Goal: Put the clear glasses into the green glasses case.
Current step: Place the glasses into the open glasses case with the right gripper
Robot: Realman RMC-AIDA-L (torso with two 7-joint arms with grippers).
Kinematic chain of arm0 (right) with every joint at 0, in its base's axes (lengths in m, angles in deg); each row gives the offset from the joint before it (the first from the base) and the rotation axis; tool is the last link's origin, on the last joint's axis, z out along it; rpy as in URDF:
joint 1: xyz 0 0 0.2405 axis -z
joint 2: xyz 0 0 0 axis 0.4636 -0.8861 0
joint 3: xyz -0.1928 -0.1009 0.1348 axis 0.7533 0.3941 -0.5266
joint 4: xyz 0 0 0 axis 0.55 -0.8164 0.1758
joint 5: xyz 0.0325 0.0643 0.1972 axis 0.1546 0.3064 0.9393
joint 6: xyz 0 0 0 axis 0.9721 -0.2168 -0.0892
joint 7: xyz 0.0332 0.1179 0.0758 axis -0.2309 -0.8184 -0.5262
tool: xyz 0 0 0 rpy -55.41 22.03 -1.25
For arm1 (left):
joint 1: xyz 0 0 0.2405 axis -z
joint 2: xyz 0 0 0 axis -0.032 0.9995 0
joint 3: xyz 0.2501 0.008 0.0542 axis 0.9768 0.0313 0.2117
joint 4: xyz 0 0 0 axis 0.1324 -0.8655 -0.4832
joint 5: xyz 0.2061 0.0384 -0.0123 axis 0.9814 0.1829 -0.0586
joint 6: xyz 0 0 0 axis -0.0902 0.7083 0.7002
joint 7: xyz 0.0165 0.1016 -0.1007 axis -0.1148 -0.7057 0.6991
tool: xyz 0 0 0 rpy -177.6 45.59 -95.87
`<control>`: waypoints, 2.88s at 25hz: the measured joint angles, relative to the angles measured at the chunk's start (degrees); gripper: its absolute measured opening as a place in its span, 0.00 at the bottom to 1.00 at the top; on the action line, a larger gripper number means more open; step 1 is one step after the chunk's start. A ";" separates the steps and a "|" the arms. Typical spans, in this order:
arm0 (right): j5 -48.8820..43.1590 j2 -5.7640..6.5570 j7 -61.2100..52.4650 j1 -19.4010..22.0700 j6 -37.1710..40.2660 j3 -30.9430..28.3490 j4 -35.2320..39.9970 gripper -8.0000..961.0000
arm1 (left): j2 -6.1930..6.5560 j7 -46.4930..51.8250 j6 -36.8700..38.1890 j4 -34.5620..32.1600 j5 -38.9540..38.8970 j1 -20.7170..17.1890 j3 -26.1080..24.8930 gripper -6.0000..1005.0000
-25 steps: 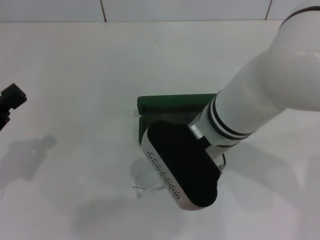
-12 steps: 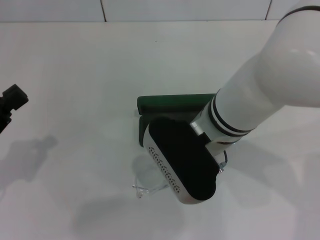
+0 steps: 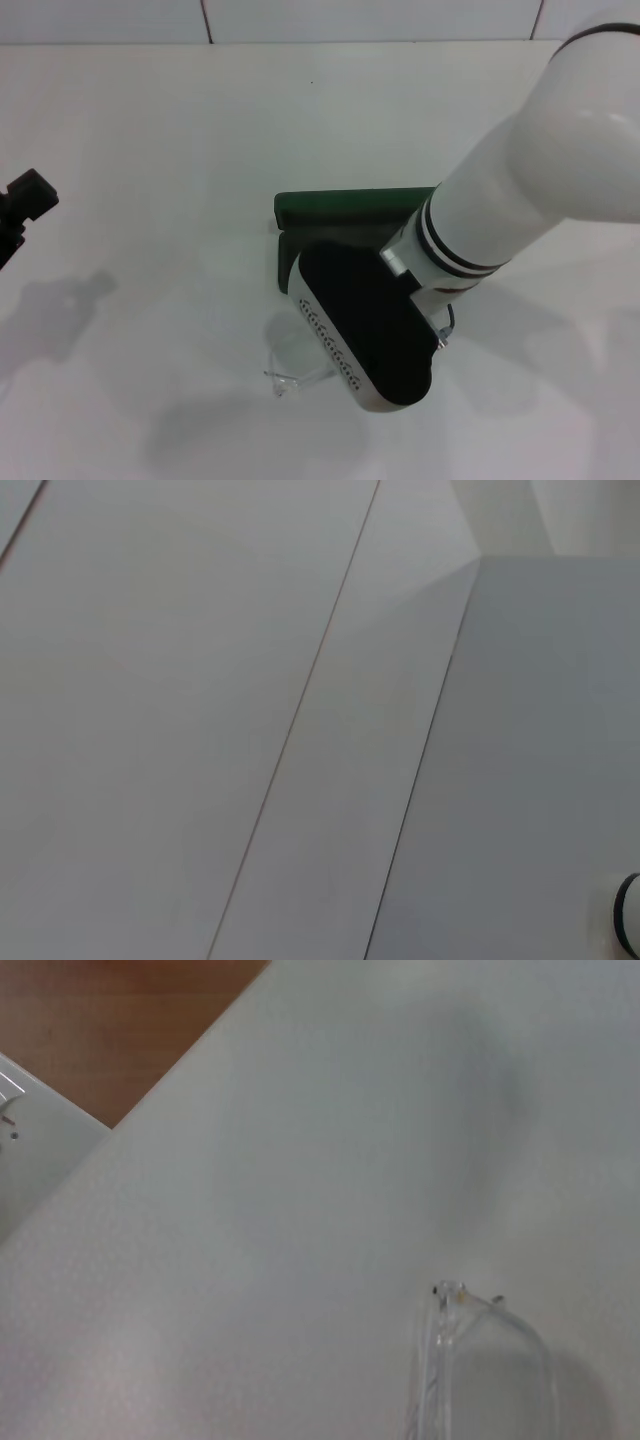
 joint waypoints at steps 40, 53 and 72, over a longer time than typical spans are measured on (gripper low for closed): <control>-3.82 0.00 -0.60 3.56 0.10 0.84 6.92 0.14 | -0.12 -1.59 0.01 1.23 -0.20 -0.68 -0.08 0.05; -6.06 0.00 -0.68 10.43 6.36 -2.47 19.49 0.07 | -0.02 -1.11 0.09 0.99 -1.35 -0.77 -0.06 0.05; -17.73 0.00 -10.29 13.81 2.84 -3.82 23.00 0.08 | -0.20 -1.61 0.09 1.23 -1.97 -0.46 -0.16 0.05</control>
